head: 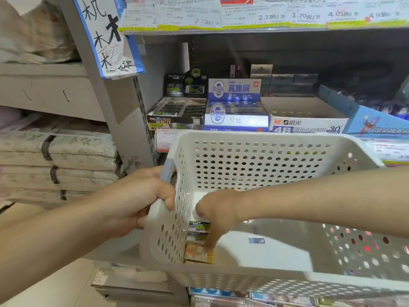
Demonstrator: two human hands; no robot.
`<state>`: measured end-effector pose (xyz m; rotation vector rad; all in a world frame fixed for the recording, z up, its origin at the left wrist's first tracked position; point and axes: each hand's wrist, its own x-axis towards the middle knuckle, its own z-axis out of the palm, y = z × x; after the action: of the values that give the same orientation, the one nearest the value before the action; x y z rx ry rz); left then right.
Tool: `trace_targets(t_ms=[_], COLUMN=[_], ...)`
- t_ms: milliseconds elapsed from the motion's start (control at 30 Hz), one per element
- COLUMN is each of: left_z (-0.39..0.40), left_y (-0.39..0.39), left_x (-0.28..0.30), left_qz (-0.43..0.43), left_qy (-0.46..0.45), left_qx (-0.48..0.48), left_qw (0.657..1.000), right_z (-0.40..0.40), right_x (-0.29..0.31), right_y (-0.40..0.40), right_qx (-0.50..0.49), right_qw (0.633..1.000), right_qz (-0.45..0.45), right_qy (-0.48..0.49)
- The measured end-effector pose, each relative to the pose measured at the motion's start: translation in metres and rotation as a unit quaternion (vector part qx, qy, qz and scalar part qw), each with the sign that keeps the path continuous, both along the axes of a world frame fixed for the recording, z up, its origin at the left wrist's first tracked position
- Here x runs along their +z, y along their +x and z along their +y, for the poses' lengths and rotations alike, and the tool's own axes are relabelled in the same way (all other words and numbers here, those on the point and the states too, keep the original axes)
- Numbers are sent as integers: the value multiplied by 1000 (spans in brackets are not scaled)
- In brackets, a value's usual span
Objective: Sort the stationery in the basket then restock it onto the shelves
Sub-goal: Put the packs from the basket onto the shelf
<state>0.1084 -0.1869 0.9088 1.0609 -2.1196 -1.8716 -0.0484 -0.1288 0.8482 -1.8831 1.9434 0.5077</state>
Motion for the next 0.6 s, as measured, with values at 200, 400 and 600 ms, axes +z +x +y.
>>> trace_targets(t_ms=[200, 400, 600], left_z=[0, 0, 0], left_y=[4, 6, 13], left_x=[-2, -2, 1], left_qz=[6, 13, 13], left_qy=[-8, 6, 8], left_qx=[-1, -9, 0], left_qw=[1000, 1000, 1000], right_z=[-2, 2, 3], right_x=[-6, 1, 28], right_y=[5, 12, 14], right_qx=[-6, 32, 56], right_qw=[1000, 998, 994], right_qz=[-18, 16, 22], right_qy=[-21, -60, -93])
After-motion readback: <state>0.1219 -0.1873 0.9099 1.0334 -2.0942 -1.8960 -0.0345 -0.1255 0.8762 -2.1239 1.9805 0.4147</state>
